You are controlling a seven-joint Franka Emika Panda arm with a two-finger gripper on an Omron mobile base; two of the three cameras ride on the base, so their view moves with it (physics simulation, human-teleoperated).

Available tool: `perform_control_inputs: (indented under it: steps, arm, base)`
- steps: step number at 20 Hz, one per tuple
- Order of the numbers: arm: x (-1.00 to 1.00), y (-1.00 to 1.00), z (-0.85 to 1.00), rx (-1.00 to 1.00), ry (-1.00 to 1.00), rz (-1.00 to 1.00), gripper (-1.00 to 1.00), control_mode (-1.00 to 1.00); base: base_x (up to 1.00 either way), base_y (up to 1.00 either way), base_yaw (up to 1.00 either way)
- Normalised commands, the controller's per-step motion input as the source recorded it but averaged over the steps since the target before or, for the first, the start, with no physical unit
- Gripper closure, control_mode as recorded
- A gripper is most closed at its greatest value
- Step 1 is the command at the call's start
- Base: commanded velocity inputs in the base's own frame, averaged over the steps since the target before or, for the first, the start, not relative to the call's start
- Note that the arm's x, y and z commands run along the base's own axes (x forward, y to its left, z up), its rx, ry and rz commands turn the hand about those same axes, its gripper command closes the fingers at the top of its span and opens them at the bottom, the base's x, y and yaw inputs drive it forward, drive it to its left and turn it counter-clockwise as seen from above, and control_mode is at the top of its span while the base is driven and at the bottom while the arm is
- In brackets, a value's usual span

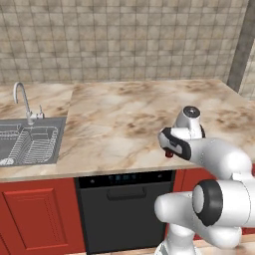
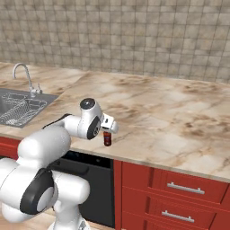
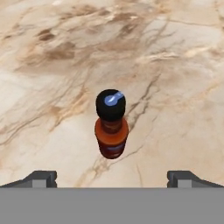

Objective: Place the ketchup and condiment bottle from the counter to the top shelf of the fridge. If the existing items in the fridge are on the top shelf, move them to other shelves.

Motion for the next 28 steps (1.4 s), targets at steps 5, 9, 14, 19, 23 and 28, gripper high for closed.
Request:
perform_control_inputs:
  steps: [5, 9, 14, 19, 23, 28]
  arm:
    - [0.29, 0.00, -0.10, 0.00, -0.01, 0.00, -1.00, -1.00]
    - [0.24, -0.04, -0.13, 0.00, -0.01, 0.00, -1.00, -1.00]
    - [0.22, -0.03, -0.13, 0.00, 0.00, 0.00, -1.00, -1.00]
    - [0.22, 0.00, -0.11, 0.00, 0.00, 0.00, -1.00, -1.00]
    - [0.20, -0.03, -0.11, 0.00, -0.01, 0.00, -1.00, -1.00]
    - [0.14, -0.06, -0.10, 0.00, -0.01, 0.00, -1.00, -1.00]
  base:
    - [0.00, 0.00, 0.00]
    - [0.00, 0.00, 0.00]
    - [0.00, 0.00, 0.00]
    - [0.00, 0.00, 0.00]
    - [0.00, 0.00, 0.00]
    - [0.00, 0.00, 0.00]
